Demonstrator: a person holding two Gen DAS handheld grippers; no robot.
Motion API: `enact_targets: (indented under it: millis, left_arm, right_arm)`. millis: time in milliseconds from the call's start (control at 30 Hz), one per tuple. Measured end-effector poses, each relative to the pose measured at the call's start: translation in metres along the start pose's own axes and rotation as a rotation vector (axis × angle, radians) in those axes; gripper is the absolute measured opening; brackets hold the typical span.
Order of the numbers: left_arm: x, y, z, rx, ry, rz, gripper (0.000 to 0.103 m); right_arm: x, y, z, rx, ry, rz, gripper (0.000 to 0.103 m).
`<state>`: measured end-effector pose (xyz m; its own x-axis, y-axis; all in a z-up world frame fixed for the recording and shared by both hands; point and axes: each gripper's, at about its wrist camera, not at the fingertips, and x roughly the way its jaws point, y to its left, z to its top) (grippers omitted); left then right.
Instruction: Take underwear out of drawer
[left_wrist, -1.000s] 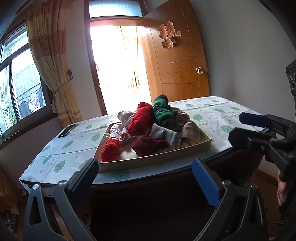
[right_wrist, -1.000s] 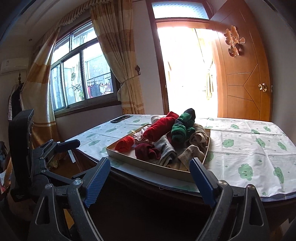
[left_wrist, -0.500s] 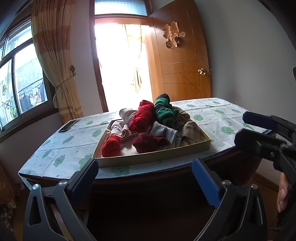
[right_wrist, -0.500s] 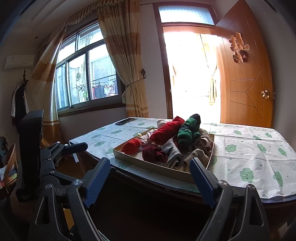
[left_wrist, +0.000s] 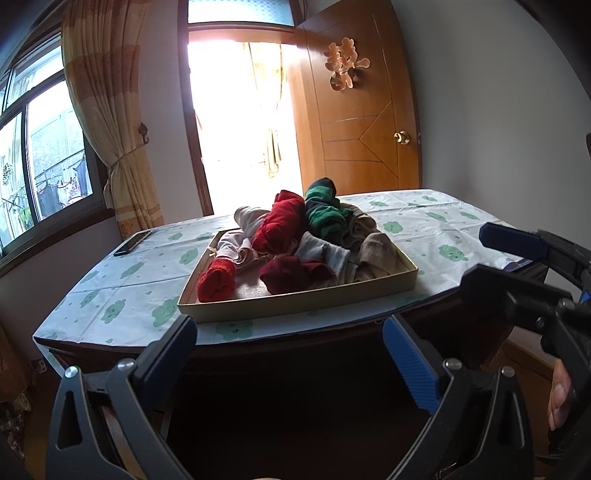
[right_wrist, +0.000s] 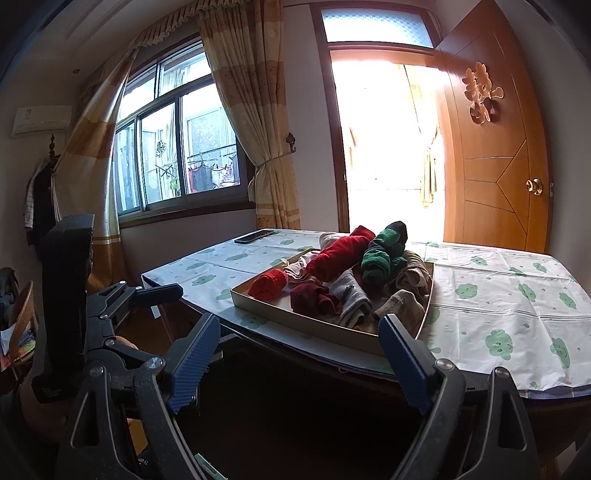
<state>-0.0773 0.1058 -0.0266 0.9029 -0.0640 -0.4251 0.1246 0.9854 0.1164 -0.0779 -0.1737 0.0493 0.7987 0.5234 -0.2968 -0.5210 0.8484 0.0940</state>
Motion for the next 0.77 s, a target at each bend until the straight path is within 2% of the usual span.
enact_targets:
  millis: [600, 767]
  left_arm:
    - [-0.0070, 0.0089, 0.0015, -0.044, -0.028, 0.043, 0.103]
    - [-0.0046, 0.0057, -0.0001, -0.023, -0.023, 0.055, 0.103]
  right_arm:
    - [-0.0039, 0.0026, -0.0005, -0.009, -0.009, 0.004, 0.089]
    - [-0.0030, 0.0024, -0.0023, -0.007, -0.004, 0.006, 0.089]
